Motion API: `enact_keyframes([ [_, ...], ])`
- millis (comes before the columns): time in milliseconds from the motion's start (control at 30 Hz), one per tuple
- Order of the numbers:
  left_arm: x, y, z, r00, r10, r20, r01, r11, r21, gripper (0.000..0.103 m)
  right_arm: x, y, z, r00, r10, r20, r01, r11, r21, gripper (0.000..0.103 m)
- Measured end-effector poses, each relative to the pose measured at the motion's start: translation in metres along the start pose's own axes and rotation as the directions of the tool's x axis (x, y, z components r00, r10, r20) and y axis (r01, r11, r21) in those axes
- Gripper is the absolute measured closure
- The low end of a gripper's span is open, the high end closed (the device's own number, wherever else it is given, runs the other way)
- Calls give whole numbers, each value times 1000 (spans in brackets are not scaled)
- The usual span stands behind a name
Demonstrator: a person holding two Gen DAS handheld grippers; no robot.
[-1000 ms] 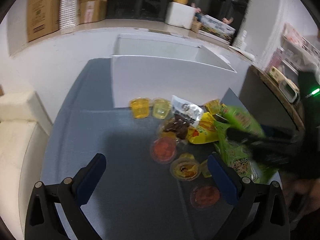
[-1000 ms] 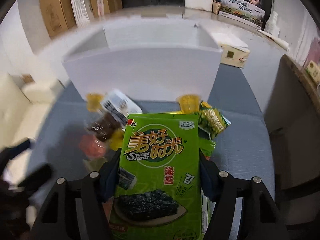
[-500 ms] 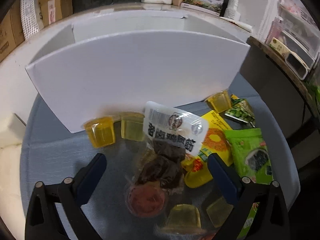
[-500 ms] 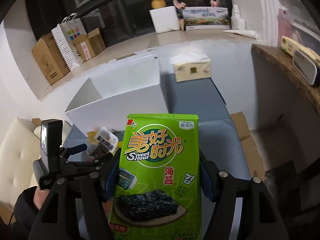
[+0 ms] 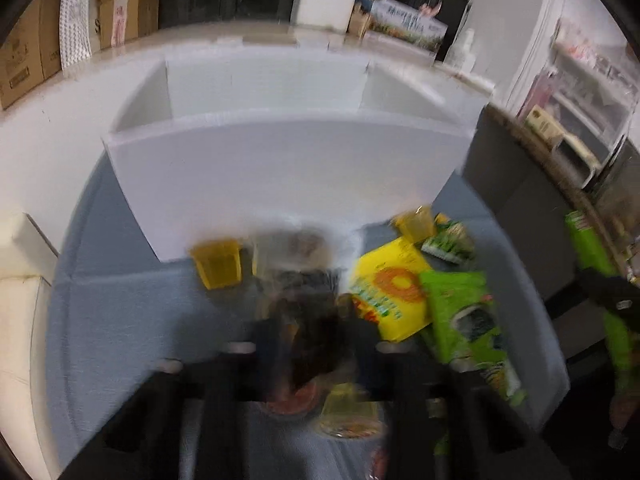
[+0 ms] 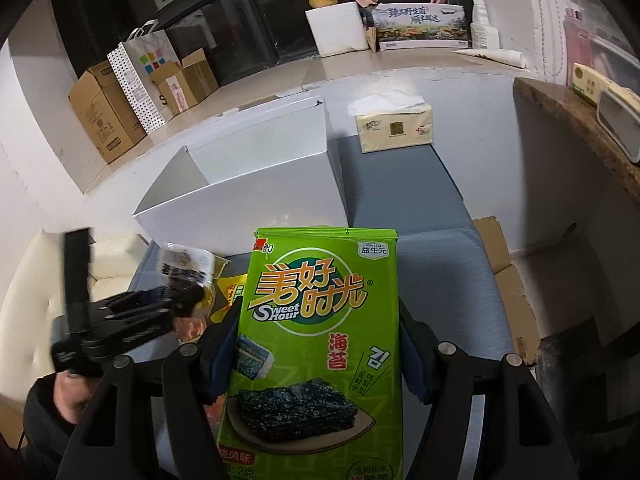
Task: Organize snacks
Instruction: 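Lower the jerky pack and seaweed pack into the white box, open both tools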
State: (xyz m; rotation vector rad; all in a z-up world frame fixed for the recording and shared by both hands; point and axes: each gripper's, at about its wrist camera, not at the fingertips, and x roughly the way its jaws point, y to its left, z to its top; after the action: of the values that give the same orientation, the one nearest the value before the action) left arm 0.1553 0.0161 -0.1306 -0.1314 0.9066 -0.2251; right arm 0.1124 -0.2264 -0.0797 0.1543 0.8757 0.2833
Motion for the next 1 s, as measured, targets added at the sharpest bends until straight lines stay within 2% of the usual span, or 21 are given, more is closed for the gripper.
enact_keyframes([
  [100, -20, 0, 14, 998, 15, 54, -15, 1000, 4, 80, 7, 9, 7, 1000, 16, 2, -16, 1000, -24, 31],
  [333, -44, 9, 30, 993, -22, 116, 22, 1000, -2, 80, 8, 35, 30, 998, 60, 37, -57, 995, -81, 31],
  [500, -60, 13, 74, 982, 2, 186, -2, 1000, -2, 80, 18, 55, 74, 992, 96, 87, -84, 987, -138, 31],
  [600, -56, 22, 111, 977, 22, 213, -20, 1000, -12, 80, 37, 67, 109, 989, 113, 91, -96, 981, -169, 31],
  [700, -47, 33, 141, 975, 39, 220, -35, 999, -19, 80, 68, 74, 146, 991, 121, 59, -111, 982, -150, 31],
  [867, -13, 50, 168, 981, 94, 172, -87, 995, -47, 77, 118, 79, 182, 995, 96, 4, -95, 987, -129, 31],
  [933, -3, 54, 170, 985, 97, 145, -91, 995, -51, 57, 135, 79, 190, 995, 101, -15, -102, 987, -120, 27],
  [967, -1, 57, 169, 985, 97, 140, -90, 994, -55, 31, 141, 78, 194, 994, 105, -17, -107, 988, -109, 23],
  [1000, 0, 58, 168, 986, 96, 138, -90, 994, -55, 0, 144, 76, 196, 995, 104, -12, -104, 990, -100, 11],
])
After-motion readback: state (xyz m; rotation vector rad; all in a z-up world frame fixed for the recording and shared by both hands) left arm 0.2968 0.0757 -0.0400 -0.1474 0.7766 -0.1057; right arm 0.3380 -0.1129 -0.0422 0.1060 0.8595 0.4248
